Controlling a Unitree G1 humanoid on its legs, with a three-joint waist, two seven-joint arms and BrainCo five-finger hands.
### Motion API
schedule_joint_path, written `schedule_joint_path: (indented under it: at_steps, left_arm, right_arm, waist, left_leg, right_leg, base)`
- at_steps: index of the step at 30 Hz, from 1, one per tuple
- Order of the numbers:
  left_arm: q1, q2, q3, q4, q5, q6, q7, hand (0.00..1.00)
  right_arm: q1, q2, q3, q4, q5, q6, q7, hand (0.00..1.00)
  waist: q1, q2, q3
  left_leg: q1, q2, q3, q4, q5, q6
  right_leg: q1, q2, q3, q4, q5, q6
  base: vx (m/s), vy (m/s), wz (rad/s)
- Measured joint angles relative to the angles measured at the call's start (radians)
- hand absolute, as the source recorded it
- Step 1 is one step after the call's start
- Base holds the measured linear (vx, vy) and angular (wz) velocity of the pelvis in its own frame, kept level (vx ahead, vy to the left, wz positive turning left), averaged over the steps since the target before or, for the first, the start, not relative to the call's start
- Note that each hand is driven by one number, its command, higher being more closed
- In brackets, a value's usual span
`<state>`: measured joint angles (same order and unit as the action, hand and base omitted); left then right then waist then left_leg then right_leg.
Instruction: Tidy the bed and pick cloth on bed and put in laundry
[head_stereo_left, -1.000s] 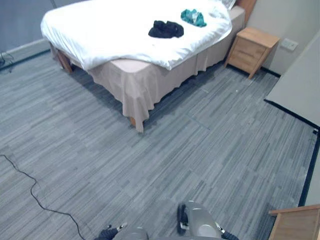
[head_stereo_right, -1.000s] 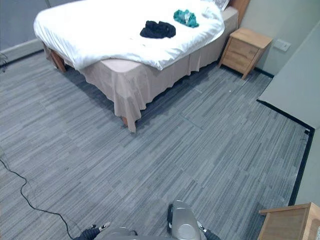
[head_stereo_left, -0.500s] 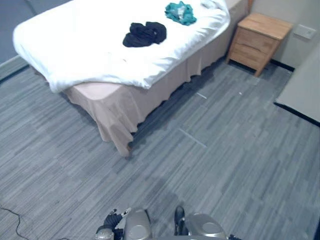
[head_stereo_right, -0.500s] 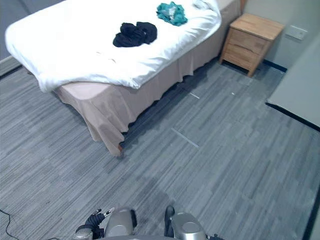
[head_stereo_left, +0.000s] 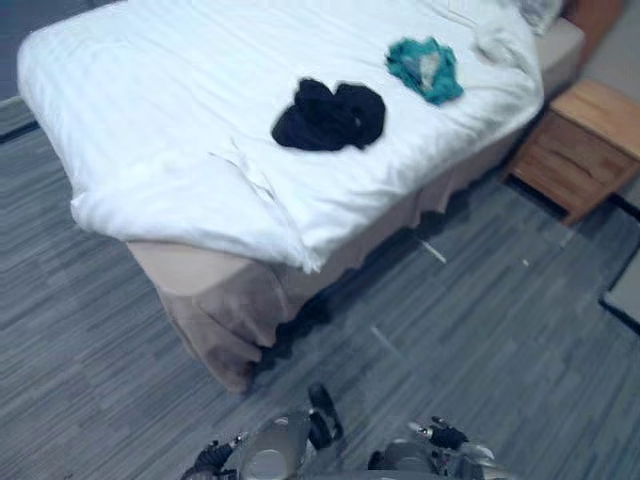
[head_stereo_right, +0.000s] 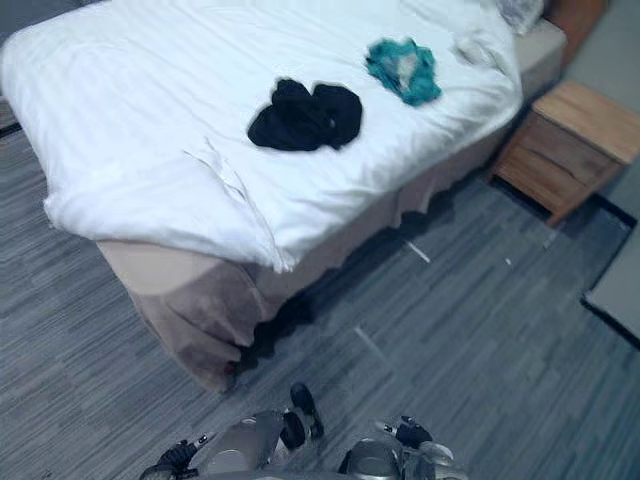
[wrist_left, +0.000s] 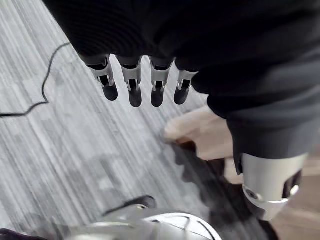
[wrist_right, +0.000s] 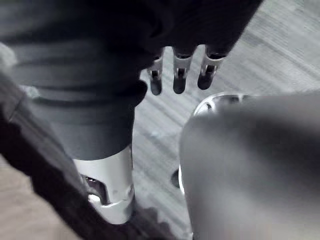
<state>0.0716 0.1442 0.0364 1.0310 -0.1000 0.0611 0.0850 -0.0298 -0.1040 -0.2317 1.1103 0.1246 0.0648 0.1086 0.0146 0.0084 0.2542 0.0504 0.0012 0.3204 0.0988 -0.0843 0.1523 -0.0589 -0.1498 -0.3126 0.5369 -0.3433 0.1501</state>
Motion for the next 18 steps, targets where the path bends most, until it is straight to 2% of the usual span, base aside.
schedule_joint_path:
  at_steps: [1, 2, 3, 4, 5, 6, 7, 8, 9, 10, 11, 13, 15, 18]
  left_arm:
    - [-0.014, 0.011, -0.009, 0.001, 0.006, 0.002, -0.002, 0.0]
    - [-0.036, 0.023, -0.017, 0.003, 0.008, 0.006, -0.007, 0.0]
    - [-0.041, 0.02, -0.023, 0.003, 0.008, 0.007, -0.01, 0.0]
    - [-0.04, 0.016, -0.023, 0.003, 0.014, 0.006, -0.016, 0.0]
    - [-0.035, 0.017, -0.012, 0.002, 0.025, 0.003, -0.017, 0.0]
    - [-0.031, 0.017, 0.001, -0.001, 0.027, 0.0, -0.016, 0.0]
    - [-0.021, 0.028, 0.022, -0.004, 0.033, -0.004, -0.013, 0.0]
    - [-0.004, 0.024, 0.051, 0.0, 0.036, -0.005, -0.011, 0.0]
    - [-0.001, 0.01, 0.056, 0.0, 0.036, -0.006, -0.011, 0.0]
    - [0.005, -0.014, 0.066, 0.001, 0.054, -0.018, -0.011, 0.0]
    - [0.007, -0.024, 0.068, 0.002, 0.068, -0.032, -0.007, 0.0]
    - [0.002, -0.053, 0.065, -0.002, 0.116, -0.087, 0.023, 0.0]
    - [-0.001, -0.06, 0.065, -0.013, 0.136, -0.133, 0.066, 0.0]
    - [0.014, -0.049, 0.064, -0.176, 0.142, -0.189, 0.156, 0.0]
  right_arm:
    - [0.006, 0.005, -0.006, 0.0, 0.022, 0.003, -0.001, 0.0]
    - [0.016, 0.013, -0.03, 0.0, 0.046, 0.003, -0.005, 0.0]
    - [0.021, 0.018, -0.043, 0.0, 0.056, 0.004, -0.007, 0.0]
    - [0.028, 0.021, -0.065, 0.0, 0.064, 0.009, -0.012, 0.0]
    - [0.038, 0.024, -0.072, 0.002, 0.063, 0.018, -0.016, 0.0]
    - [0.043, 0.028, -0.073, 0.004, 0.061, 0.025, -0.016, 0.0]
    - [0.055, 0.048, -0.073, 0.004, 0.058, 0.032, -0.016, 0.0]
    - [0.052, 0.046, -0.072, 0.005, 0.056, 0.041, -0.015, 0.0]
    - [0.048, 0.042, -0.073, 0.003, 0.054, 0.042, -0.015, 0.0]
    - [0.045, 0.027, -0.081, 0.0, 0.055, 0.048, -0.006, 0.0]
    - [0.043, 0.016, -0.081, 0.0, 0.052, 0.057, -0.003, 0.0]
    - [0.043, -0.015, -0.08, 0.003, 0.031, 0.088, 0.001, 0.0]
    - [0.044, -0.028, -0.075, 0.003, 0.015, 0.106, 0.005, 0.0]
    - [0.069, -0.046, -0.073, 0.004, 0.008, 0.13, 0.004, 0.0]
  waist:
    - [-0.003, -0.012, -0.011]
    - [-0.003, -0.024, -0.017]
    - [-0.004, -0.027, -0.019]
    - [-0.003, -0.033, -0.023]
    - [-0.001, -0.046, -0.031]
    - [-0.001, -0.056, -0.038]
    - [0.003, -0.093, -0.056]
    - [0.014, -0.092, -0.068]
    - [0.015, -0.067, -0.069]
    - [0.001, -0.03, -0.07]
    - [-0.002, -0.018, -0.071]
    - [-0.001, 0.022, -0.079]
    - [-0.009, 0.026, -0.078]
    - [-0.015, 0.028, -0.077]
  left_leg:
    - [0.007, 0.0, -0.047, -0.017, -0.008, -0.017]
    - [0.016, -0.002, -0.1, -0.02, -0.024, -0.045]
    - [0.023, -0.001, -0.127, -0.017, -0.025, -0.049]
    - [0.046, 0.0, -0.166, -0.014, -0.035, -0.068]
    - [0.072, -0.001, -0.188, -0.012, -0.051, -0.095]
    - [0.086, -0.005, -0.193, -0.009, -0.061, -0.111]
    - [0.096, -0.023, -0.207, 0.007, -0.088, -0.153]
    - [0.102, -0.008, -0.205, 0.035, -0.123, -0.185]
    - [0.097, 0.013, -0.203, 0.05, -0.134, -0.203]
    - [0.105, 0.039, -0.204, 0.054, -0.145, -0.218]
    - [0.112, 0.047, -0.205, 0.051, -0.146, -0.219]
    - [0.124, 0.077, -0.206, 0.037, -0.146, -0.22]
    - [0.122, 0.096, -0.207, 0.042, -0.146, -0.221]
    - [0.112, 0.119, -0.206, 0.038, -0.143, -0.227]
  right_leg:
    - [-0.036, -0.003, 0.048, -0.104, 0.042, 0.004]
    - [-0.069, -0.006, 0.132, -0.227, 0.111, 0.011]
    - [-0.076, -0.005, 0.173, -0.273, 0.145, 0.012]
    - [-0.081, 0.001, 0.238, -0.334, 0.221, 0.013]
    - [-0.071, 0.012, 0.274, -0.386, 0.312, -0.001]
    - [-0.064, 0.02, 0.286, -0.42, 0.374, -0.018]
    - [-0.051, 0.026, 0.292, -0.473, 0.574, -0.086]
    - [-0.025, 0.03, 0.261, -0.484, 0.521, -0.091]
    - [-0.009, 0.047, 0.257, -0.505, 0.521, -0.094]
    - [0.029, 0.068, 0.249, -0.55, 0.516, -0.099]
    - [0.046, 0.077, 0.24, -0.57, 0.51, -0.106]
    - [0.077, 0.107, 0.223, -0.612, 0.497, -0.121]
    - [0.088, 0.121, 0.196, -0.612, 0.481, -0.126]
    - [0.103, 0.128, 0.143, -0.614, 0.468, -0.135]
  base:
    - [0.38, -0.172, 1.47]
    - [0.38, -0.191, 1.39]
    - [0.43, -0.227, 1.38]
    - [0.47, -0.271, 1.15]
    - [0.49, -0.288, 1.03]
    - [0.53, -0.324, 0.83]
    - [0.54, -0.363, 0.39]
    - [0.49, -0.357, 0.15]
    - [0.4, -0.347, -0.04]
    - [0.25, -0.222, 0.05]
    - [0.23, -0.197, 0.17]
    - [0.14, -0.147, 0.14]
    - [0.05, -0.143, 0.35]
    - [-0.05, -0.079, 0.46]
